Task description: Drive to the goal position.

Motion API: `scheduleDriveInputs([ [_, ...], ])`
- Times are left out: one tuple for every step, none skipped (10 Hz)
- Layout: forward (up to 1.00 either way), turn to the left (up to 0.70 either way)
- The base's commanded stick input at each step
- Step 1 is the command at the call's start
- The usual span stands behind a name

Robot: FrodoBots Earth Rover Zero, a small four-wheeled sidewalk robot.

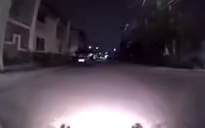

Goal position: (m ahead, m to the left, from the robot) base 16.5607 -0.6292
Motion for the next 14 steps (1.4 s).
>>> scheduleDriveInputs([
  [1.0,0.0],
  [1.0,0.0],
  [1.0,0.0],
  [1.0,0.0],
  [1.0,-0.12],
  [1.0,-0.39],
  [1.0,-0.36],
  [1.0,-0.08],
  [1.0,0.0],
  [1.0,0.0],
  [1.0,0.0],
  [1.0,0.0],
  [1.0,0.0],
  [1.0,0.0],
])
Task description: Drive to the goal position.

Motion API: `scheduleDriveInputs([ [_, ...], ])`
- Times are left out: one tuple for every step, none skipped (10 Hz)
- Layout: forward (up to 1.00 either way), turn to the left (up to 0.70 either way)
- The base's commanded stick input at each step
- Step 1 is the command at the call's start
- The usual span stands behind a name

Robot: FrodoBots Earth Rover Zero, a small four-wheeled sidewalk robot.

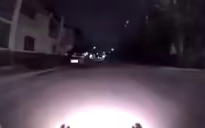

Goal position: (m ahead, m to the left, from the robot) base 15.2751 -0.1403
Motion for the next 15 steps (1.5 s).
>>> scheduleDriveInputs([
  [1.0,0.0],
  [1.0,0.0],
  [1.0,0.0],
  [1.0,0.0],
  [1.0,0.0],
  [1.0,0.0],
  [1.0,0.0],
  [1.0,0.0],
  [1.0,0.0],
  [1.0,0.0],
  [1.0,0.0],
  [1.0,0.0],
  [1.0,0.0],
  [1.0,0.0],
  [1.0,-0.06],
])
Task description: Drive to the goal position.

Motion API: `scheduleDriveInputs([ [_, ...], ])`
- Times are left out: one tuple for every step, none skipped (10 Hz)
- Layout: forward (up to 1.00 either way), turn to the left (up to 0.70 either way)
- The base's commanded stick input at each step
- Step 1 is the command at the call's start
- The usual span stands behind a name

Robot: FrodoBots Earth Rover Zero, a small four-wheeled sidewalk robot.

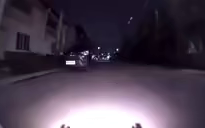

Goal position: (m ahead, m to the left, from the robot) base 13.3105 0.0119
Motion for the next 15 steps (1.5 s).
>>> scheduleDriveInputs([
  [1.0,-0.4],
  [1.0,-0.4],
  [1.0,-0.4],
  [1.0,-0.4],
  [1.0,0.0],
  [1.0,0.0],
  [1.0,0.0],
  [1.0,0.0],
  [1.0,0.0],
  [1.0,0.0],
  [1.0,0.0],
  [1.0,0.0],
  [1.0,0.0],
  [1.0,0.0],
  [1.0,0.0],
])
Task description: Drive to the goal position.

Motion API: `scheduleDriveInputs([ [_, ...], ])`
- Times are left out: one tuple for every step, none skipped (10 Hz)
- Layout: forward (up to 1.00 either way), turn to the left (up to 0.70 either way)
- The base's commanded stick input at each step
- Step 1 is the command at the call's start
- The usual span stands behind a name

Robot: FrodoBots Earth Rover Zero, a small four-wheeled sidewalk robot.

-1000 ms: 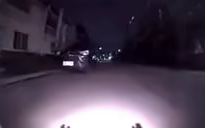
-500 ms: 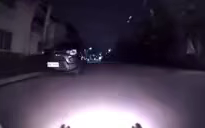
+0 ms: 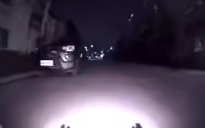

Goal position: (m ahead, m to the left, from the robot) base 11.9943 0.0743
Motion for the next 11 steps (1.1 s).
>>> scheduleDriveInputs([
  [1.0,0.0],
  [1.0,0.0],
  [1.0,0.0],
  [1.0,0.0],
  [1.0,0.0],
  [1.0,0.0],
  [1.0,0.0],
  [1.0,0.0],
  [1.0,0.0],
  [1.0,0.0],
  [1.0,0.0],
])
